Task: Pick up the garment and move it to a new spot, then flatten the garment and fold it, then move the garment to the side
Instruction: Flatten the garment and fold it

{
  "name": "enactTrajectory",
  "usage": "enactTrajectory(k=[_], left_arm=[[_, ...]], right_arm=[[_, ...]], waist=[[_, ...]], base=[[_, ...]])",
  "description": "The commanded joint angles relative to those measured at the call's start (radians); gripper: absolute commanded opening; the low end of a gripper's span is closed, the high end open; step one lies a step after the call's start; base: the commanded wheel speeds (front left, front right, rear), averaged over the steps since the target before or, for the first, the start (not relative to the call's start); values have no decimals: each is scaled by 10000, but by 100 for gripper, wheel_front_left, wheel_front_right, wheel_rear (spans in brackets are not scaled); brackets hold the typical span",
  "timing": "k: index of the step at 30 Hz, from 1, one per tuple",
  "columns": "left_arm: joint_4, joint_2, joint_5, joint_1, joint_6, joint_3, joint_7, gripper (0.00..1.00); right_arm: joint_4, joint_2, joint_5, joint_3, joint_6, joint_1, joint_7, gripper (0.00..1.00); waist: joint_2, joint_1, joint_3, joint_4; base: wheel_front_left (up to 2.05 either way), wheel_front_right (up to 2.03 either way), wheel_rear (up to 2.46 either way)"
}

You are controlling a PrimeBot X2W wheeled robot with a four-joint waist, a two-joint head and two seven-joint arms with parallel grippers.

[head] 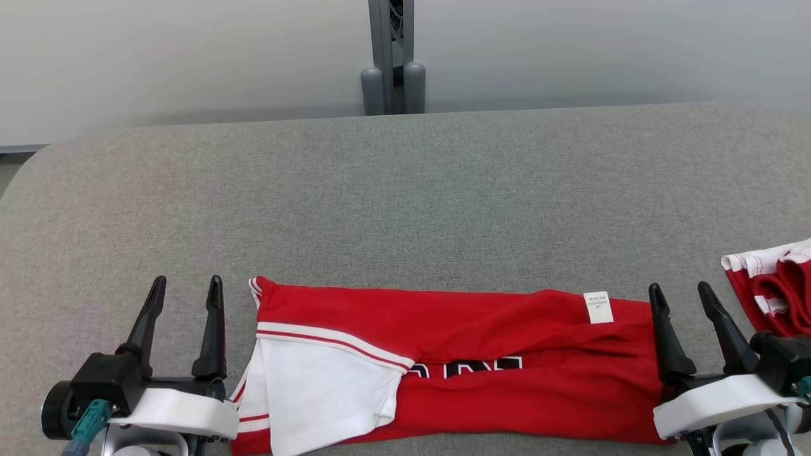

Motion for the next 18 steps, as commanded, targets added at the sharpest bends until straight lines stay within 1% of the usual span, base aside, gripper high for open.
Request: enactTrajectory(k=[1,6,13,18], left_arm=[[37,-1,127,53,-67,75,-33,100],[130,-221,193,146,-272,265,-33,100],[276,-430,411,-11,-442,406,-34,100],[349,-579,531,-195,-620,463,-34,100]], right_arm=[[17,-5,-30,-46,-1,93,37,100],[6,29,-128,-104,-1,87,75,100],[-45,43,-272,-208,-1,-95,229,100],[425,48,-391,-626,-1,-90,412,100]], waist=[[0,0,-16,-5],[0,0,-42,19],[0,0,85,86],[0,0,332,114]], base=[[0,0,0],[0,0,0],[0,0,0],[0,0,0]])
